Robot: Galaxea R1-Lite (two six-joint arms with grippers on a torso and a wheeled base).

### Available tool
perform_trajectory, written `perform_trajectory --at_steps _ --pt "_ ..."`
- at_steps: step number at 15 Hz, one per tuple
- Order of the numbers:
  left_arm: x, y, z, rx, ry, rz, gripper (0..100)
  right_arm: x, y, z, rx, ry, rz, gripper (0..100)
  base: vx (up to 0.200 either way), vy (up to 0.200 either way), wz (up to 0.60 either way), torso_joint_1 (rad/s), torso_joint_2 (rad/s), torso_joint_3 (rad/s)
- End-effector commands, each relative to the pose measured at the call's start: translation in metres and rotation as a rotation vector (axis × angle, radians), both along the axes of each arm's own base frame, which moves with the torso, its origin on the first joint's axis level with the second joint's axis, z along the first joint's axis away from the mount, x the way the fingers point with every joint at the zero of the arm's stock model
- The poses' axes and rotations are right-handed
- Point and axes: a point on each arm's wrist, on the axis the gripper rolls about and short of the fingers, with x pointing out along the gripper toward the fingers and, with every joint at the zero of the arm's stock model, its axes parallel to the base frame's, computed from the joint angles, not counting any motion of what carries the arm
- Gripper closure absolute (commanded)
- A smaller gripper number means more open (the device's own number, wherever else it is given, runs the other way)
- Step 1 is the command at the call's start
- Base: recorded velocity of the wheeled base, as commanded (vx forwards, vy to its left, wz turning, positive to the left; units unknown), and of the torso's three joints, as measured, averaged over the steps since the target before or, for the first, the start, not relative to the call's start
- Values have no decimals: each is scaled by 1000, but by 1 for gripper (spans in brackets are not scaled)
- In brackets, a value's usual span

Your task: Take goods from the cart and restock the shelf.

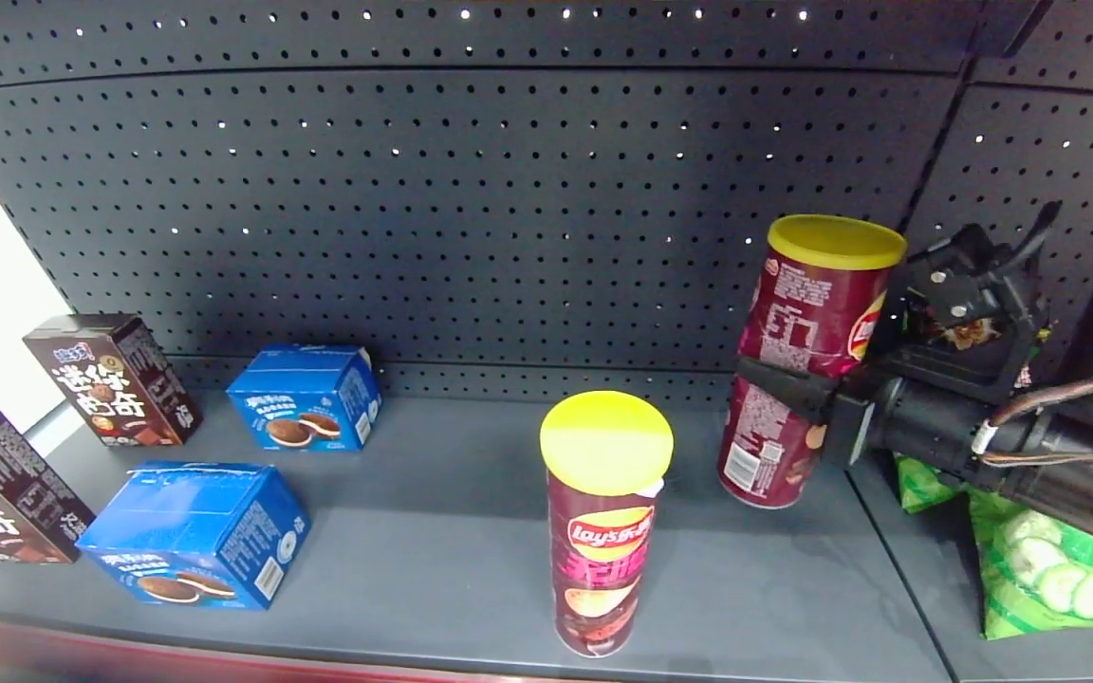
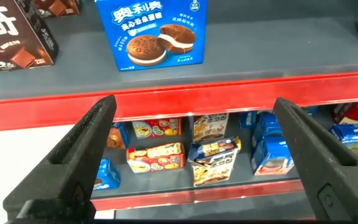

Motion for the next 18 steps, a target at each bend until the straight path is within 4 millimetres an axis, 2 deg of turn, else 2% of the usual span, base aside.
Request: perform_trajectory --at_steps 1,3,4,8,10,13,16,18 --pt "0 0 0 1 2 0 0 28 22 -16 -17 35 -27 100 0 0 0 0 0 0" --pt "0 0 0 1 2 0 0 40 32 -25 -21 36 -28 100 0 0 0 0 0 0" --pt "0 0 0 1 2 0 0 52 43 -31 -17 33 -81 100 0 0 0 0 0 0" --pt "0 0 0 1 2 0 0 64 72 -39 -6 39 -115 100 0 0 0 0 0 0" --pt "0 0 0 1 2 0 0 75 86 -39 20 28 -191 100 0 0 0 0 0 0" --pt "0 0 0 1 1 0 0 88 97 -38 48 17 -258 100 0 0 0 0 0 0" --pt "0 0 0 1 2 0 0 93 106 -40 55 13 -315 100 0 0 0 0 0 0" --pt "0 0 0 1 2 0 0 98 119 -38 76 -2 -368 100 0 0 0 0 0 0"
